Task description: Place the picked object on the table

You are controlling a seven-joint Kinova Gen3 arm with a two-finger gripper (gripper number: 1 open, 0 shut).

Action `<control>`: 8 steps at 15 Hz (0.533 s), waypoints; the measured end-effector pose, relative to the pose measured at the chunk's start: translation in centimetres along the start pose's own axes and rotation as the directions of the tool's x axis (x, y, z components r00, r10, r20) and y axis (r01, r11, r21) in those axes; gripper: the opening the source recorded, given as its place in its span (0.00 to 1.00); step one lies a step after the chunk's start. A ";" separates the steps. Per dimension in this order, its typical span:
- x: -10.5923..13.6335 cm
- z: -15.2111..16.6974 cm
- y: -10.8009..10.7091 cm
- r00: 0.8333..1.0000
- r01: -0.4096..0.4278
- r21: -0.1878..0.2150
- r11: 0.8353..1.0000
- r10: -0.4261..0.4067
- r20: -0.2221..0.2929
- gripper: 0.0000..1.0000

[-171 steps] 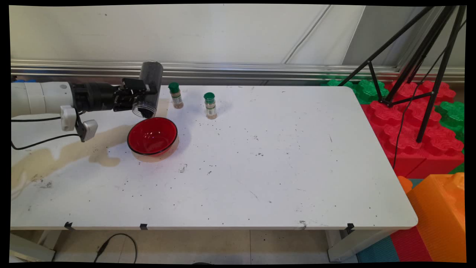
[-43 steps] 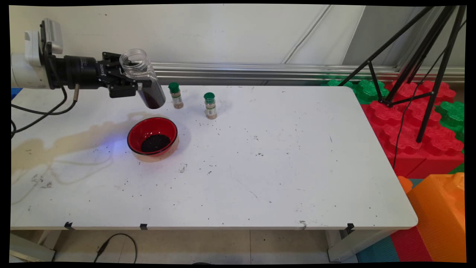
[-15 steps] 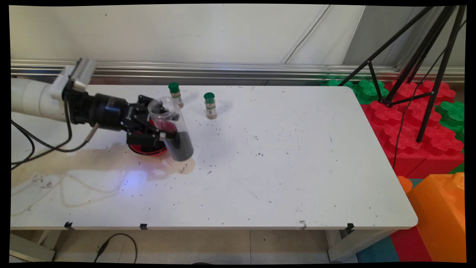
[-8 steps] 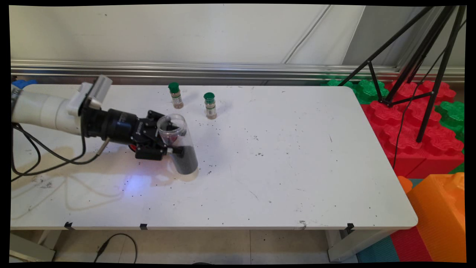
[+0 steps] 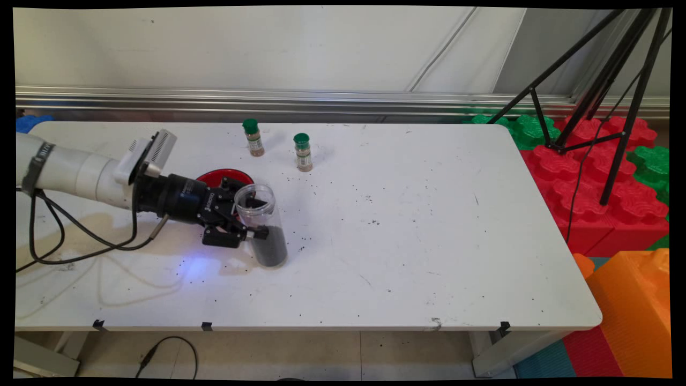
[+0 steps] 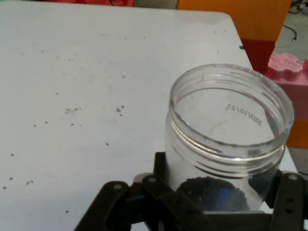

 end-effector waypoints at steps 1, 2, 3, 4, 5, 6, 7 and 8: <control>-0.3 0.2 0.0 1.000 0.000 -0.004 1.000 0.000 0.004 0.00; -0.5 0.4 0.0 1.000 -0.001 -0.008 1.000 0.001 0.008 0.00; -0.8 0.6 0.0 1.000 -0.002 -0.011 1.000 0.002 0.012 0.00; -1.0 0.7 0.0 1.000 -0.002 -0.014 1.000 0.003 0.015 0.00; -1.2 0.9 0.0 1.000 -0.003 -0.017 1.000 0.003 0.018 0.00; -1.3 0.9 0.0 1.000 -0.004 -0.018 1.000 0.004 0.020 0.00; -1.4 1.0 0.0 1.000 -0.005 -0.021 1.000 0.005 0.022 0.00; -1.6 1.1 0.0 1.000 -0.006 -0.024 1.000 0.006 0.025 0.00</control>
